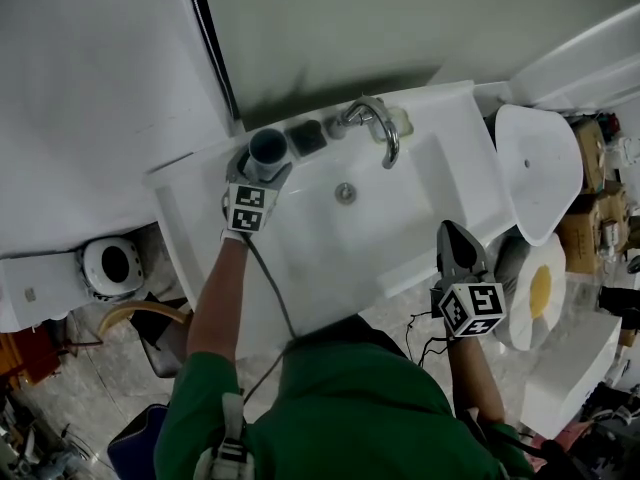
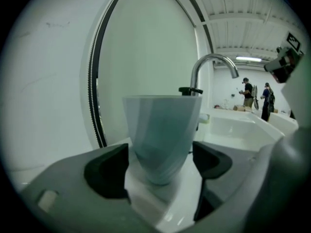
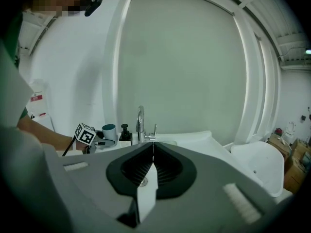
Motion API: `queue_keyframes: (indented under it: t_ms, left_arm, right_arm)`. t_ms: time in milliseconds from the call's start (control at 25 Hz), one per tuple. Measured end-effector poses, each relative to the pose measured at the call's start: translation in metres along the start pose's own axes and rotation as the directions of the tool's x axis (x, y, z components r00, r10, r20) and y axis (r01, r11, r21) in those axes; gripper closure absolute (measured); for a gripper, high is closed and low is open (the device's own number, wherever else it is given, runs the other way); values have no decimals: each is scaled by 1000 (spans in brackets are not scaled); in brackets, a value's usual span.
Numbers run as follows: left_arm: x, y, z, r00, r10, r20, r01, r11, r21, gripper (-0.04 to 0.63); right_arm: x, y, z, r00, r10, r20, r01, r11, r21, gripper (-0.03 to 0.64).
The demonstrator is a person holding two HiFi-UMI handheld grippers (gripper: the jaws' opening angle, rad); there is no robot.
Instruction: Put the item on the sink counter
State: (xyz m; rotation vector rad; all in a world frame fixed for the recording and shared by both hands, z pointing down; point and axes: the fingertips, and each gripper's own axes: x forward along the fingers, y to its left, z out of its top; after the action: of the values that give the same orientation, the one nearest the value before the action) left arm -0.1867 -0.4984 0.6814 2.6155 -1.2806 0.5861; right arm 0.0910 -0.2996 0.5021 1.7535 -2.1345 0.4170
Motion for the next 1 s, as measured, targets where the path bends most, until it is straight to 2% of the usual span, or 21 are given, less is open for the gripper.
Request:
queue_keyframes:
  t_ms: [240,360,440,560,680,800,920,1000]
  left_arm:
    - [-30,-4,1,1000,18,-24,-18,1000,0,195]
    - [-57,-4,11,999,42,-16,-43,999,-7,227]
    - [-79,-3,22,997,74,1,-74,997,-2,276]
    - [-114,-11,54,991,118,63,-119,993,23,405]
    - [-151,-24,97,976,160,145,-168,985,40,493]
    - [-186,-32,135,952,243,189,-244,970,-16,594]
    - [-210,-45,159,935,284,213,-269,958,-98,597]
    - [-224,-57,175,923,292,250,-272,956,-110,597]
  right_arm:
    - [0,-1,6,999,19,31,-19,1000,10,615]
    - [0,-2,12,997,33,67,-35,999,32,615]
    - [2,-3,18,995,46,94,-49,998,40,615]
    - [4,-4,30,988,69,135,-75,996,44,615]
    - [2,3,49,977,98,189,-106,994,29,615]
    - [-5,10,74,959,119,259,-120,993,-13,615]
    - [-12,14,98,938,125,323,-120,992,-35,615]
    - [-16,20,111,924,143,354,-137,990,-43,614]
